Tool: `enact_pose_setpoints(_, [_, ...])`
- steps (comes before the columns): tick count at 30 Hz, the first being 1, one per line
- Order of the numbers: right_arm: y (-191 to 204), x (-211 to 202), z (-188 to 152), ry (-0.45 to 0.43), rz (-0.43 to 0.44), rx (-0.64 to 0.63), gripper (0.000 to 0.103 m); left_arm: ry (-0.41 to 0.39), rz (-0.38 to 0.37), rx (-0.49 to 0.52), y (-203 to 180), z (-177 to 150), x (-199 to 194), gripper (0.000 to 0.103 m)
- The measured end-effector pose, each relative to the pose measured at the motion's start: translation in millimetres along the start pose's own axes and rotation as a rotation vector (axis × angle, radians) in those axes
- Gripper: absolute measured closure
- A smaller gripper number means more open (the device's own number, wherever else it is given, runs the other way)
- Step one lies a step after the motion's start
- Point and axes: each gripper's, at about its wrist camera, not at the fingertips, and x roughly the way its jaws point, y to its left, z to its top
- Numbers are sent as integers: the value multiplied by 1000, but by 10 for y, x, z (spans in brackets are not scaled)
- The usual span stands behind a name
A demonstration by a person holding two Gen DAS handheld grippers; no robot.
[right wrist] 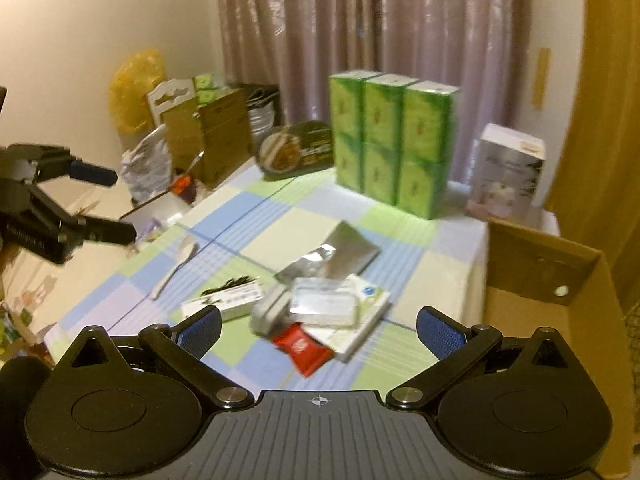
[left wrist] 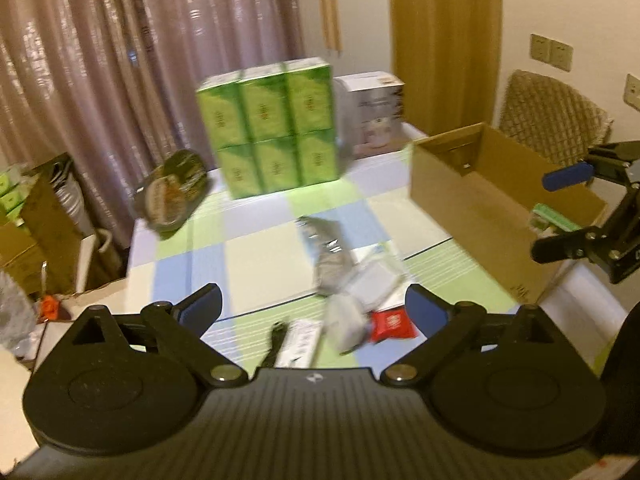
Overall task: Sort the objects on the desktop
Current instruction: 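Move both tools back over the table toward the spoon and ointment box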
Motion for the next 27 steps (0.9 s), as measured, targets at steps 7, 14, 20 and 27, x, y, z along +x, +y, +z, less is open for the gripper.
enact_pose_setpoints(7, [166,265,-110,50,27,-24,2,62,29,-6,378,-407,5,6])
enact_pose_setpoints(14, [301,451,-186,76,46,-29,2,121,57,-49,646,-806,106,6])
enact_pose_setpoints(20, [442,648,-231,105,66,-34,2,163,69,-91,831,-1002,252,9])
enact_pose_setpoints(27, [651,893,-249,115,80,4,2,179,76,-123,982,-1131,450,11])
